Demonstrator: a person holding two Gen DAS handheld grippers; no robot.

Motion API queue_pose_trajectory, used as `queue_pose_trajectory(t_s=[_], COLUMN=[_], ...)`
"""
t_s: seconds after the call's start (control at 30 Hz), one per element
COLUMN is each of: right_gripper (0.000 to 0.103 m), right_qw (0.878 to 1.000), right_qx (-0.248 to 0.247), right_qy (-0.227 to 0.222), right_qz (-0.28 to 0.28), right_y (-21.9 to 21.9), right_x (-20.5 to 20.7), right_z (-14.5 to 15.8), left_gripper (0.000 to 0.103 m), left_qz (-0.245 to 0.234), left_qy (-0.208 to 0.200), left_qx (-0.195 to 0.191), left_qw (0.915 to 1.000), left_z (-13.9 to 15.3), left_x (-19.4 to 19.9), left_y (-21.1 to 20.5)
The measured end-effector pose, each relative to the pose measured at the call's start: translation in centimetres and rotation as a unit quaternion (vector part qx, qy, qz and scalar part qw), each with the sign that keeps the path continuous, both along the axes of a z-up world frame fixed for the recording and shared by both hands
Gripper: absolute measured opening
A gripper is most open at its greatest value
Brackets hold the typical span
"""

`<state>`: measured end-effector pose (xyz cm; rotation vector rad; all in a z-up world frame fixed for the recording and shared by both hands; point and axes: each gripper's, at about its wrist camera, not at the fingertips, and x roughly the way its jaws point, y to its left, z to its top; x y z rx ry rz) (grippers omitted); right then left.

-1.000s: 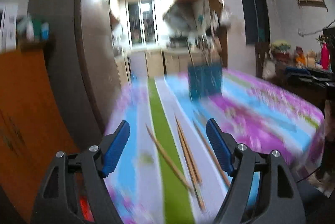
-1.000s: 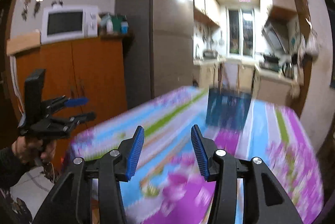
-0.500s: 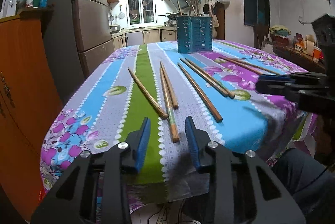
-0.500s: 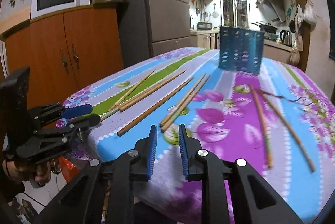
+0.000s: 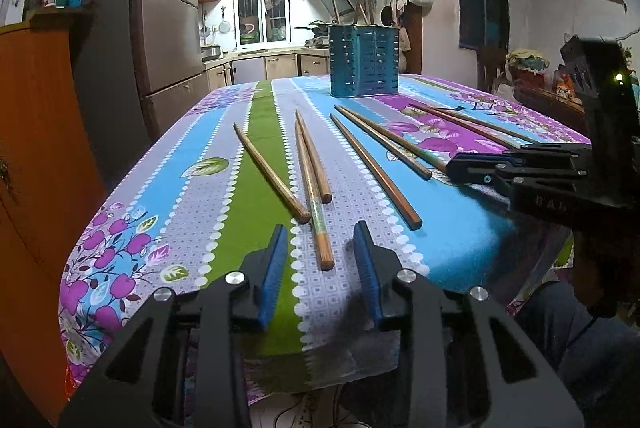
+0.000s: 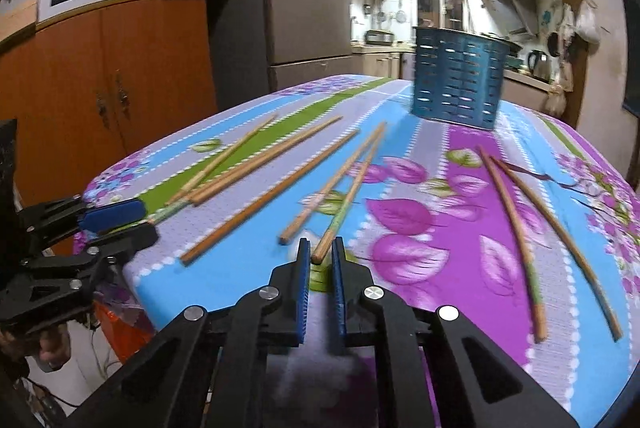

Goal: Organize utensils
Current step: 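Grasp another chopstick with the left gripper while the right gripper grasps one too, then lift both held chopsticks upright and carry them above the blue holder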

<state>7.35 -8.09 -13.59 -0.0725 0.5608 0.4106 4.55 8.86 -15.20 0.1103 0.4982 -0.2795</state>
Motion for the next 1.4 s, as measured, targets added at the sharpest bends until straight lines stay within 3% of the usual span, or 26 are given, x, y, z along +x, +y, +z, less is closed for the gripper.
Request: queue_pose_trajectory(t_s=[0.33, 0.6, 0.77, 1.17, 1.4], right_gripper=[0.012, 0.008, 0.008, 0.007, 0.007], right_qw=[1.0, 0.999, 0.998, 0.991, 0.986], right_qx=[0.018, 0.032, 0.044, 0.05, 0.038], right_qy=[-0.005, -0.019, -0.03, -0.111, -0.16], right_qz=[-0.002, -0.025, -0.036, -0.045, -0.012], right_y=[-0.1, -0.8, -2.1, -5.5, -6.0], right_x=[0.4, 0.0, -0.5, -3.0, -3.1], right_z=[-0.3, -0.6, 0.1, 6.8, 11.8], left_gripper=[0.031, 0.008, 0.007, 0.006, 0.005], left_qz=[0.008, 0.011, 0.012, 0.013, 0.018], left_qy=[-0.024, -0.043, -0.042, -0.094, -0.136], left_qx=[0.01, 0.012, 0.014, 0.011, 0.007], left_qw=[0.9996, 0.9989, 0.9989, 0.9954, 0.9905], left_z=[-0.6, -0.8, -0.5, 4.5, 9.1], left_x=[-0.6, -1.2, -1.0, -1.6, -0.8], left_y=[-0.7, -1.6, -1.8, -1.8, -1.0])
